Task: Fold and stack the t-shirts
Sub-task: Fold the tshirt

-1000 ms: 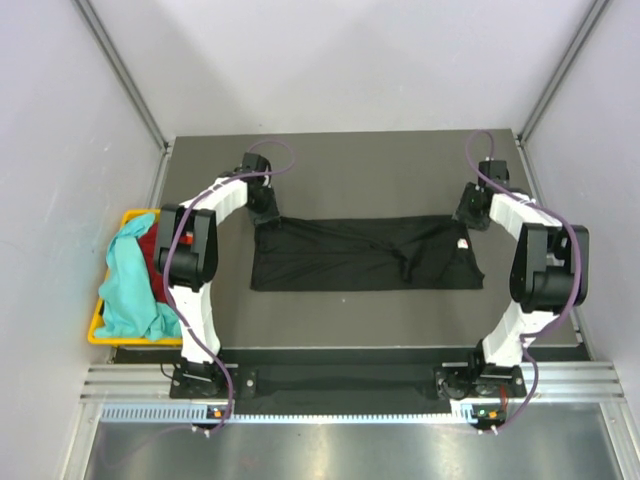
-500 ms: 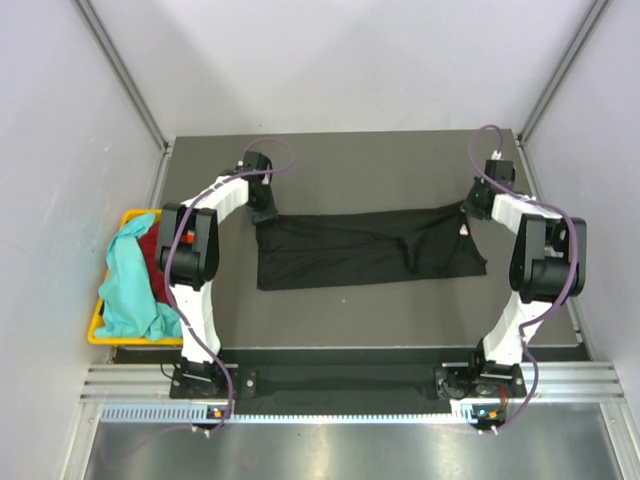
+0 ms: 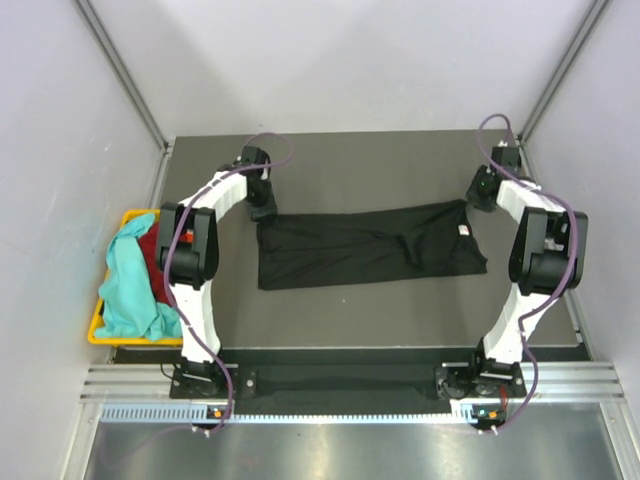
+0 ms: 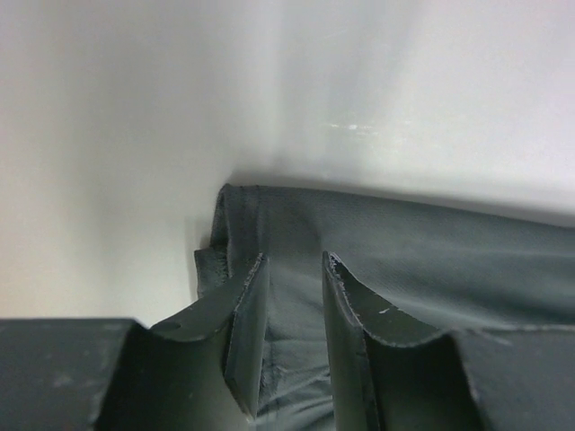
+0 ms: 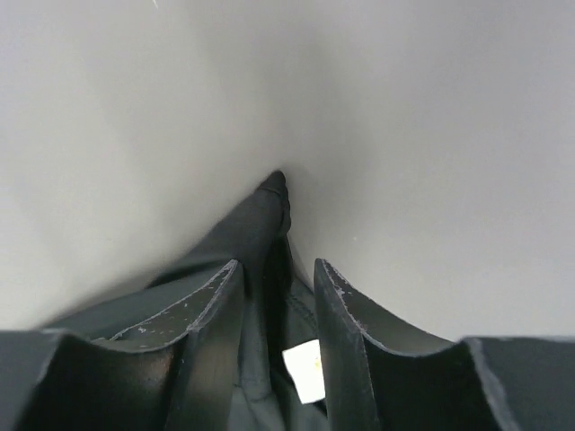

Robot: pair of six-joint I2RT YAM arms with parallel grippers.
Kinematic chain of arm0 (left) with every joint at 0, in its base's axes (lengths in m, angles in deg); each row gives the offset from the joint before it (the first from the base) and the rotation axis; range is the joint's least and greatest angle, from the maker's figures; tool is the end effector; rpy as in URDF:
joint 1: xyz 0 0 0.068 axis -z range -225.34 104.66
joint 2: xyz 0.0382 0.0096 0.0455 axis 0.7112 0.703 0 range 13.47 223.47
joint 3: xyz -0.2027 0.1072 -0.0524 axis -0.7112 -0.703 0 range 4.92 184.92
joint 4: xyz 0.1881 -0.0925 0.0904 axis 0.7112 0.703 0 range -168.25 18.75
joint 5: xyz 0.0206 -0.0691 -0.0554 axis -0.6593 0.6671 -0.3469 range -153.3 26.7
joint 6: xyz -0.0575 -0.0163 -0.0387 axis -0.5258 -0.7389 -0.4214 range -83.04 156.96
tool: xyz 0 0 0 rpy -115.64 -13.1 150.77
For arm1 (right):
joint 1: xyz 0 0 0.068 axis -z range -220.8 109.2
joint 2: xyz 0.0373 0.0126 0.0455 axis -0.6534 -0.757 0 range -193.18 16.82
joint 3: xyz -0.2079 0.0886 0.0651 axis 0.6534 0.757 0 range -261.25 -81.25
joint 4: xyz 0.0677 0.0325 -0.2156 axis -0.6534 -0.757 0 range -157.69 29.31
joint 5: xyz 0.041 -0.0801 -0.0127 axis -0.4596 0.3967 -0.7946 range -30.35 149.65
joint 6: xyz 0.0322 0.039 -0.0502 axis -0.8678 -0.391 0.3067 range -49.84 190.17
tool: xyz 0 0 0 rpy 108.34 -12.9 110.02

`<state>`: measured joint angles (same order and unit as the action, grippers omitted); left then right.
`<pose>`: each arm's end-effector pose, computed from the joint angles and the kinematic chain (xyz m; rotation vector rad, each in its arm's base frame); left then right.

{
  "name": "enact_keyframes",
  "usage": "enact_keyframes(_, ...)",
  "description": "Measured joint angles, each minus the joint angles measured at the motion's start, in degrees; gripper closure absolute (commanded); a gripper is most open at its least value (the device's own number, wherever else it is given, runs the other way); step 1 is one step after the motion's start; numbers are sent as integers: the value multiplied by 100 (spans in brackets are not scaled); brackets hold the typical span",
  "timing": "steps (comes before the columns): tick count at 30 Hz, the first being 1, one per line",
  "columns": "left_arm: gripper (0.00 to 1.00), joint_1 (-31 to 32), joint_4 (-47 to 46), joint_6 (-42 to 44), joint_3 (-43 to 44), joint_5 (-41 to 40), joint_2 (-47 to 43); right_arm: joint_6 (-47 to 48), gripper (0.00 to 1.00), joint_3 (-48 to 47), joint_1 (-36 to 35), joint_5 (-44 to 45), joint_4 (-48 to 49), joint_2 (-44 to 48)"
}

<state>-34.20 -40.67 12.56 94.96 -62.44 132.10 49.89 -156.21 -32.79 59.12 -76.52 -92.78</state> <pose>0.3862 -0.0770 0.1421 -0.3126 2.7255 -0.1962 0.3824 -0.0531 0.1535 0.5957 2.3811 0.1056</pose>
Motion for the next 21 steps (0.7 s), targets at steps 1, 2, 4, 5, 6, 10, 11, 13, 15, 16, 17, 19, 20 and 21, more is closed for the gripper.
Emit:
enact_keyframes(1,63,0,22,28,39,46,-17,-9,61,-125,0,42,-157,2)
enact_keyframes(2,63,2,35,44,61,92,-46,-42,61,-262,0,105,-358,20)
enact_keyframes(4,63,15,81,68,59,175,-208,-92,61,-358,0,203,-680,120)
enact_keyframes(5,63,26,105,76,57,221,-306,-109,61,-339,0,232,-885,243)
enact_keyframes(6,63,37,101,81,33,282,-420,-131,61,-310,-4,240,-1049,356)
enact_keyframes(10,63,81,13,83,-378,605,-1045,-66,65,-17,-129,192,-1419,981)
enact_keyframes(11,64,87,-20,83,-531,730,-1213,0,66,81,-221,160,-1484,1174)
enact_keyframes(13,64,98,-52,81,-754,890,-1397,177,67,186,-590,173,-1624,1471)
enact_keyframes(15,65,98,-70,79,-951,1001,-1475,341,73,223,-1209,245,-1722,1628)
enact_keyframes(16,65,98,-85,79,-1043,1029,-1486,413,74,225,-1637,282,-1753,1659)
enact_keyframes(17,65,96,-83,79,-1126,1047,-1488,442,75,236,-1939,304,-1770,1665)
enact_keyframes(19,65,96,-90,79,-1298,1071,-1491,487,74,374,-2594,341,-1766,1665)
enact_keyframes(20,65,92,-94,81,-1381,1078,-1510,503,74,514,-2929,409,-1788,1668)
enact_keyframes(21,65,92,-90,83,-1458,1082,-1539,511,74,619,-3130,485,-1821,1668)
